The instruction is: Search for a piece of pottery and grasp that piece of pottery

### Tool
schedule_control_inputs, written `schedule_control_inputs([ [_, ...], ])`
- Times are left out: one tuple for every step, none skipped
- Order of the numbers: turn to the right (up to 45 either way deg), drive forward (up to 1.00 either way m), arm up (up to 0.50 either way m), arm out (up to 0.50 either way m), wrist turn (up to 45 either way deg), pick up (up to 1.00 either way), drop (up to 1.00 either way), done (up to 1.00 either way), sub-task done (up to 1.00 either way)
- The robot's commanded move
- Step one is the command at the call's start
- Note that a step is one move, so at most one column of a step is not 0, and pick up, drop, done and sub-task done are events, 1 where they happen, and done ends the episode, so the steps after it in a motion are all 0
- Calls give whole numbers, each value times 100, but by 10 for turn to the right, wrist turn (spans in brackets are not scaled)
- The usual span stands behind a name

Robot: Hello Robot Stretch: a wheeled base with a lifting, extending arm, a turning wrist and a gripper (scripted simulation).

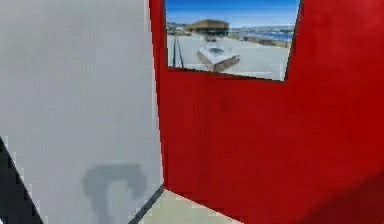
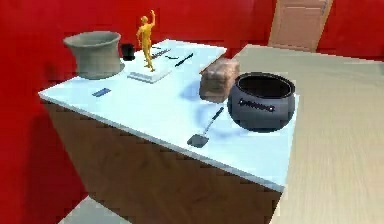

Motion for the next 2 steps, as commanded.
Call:
schedule_control_inputs([
  [-210, 0, 0, 0, 0, 0, 0, 0, 0],
  [450, 0, 0, 0, 0, 0, 0, 0, 0],
])
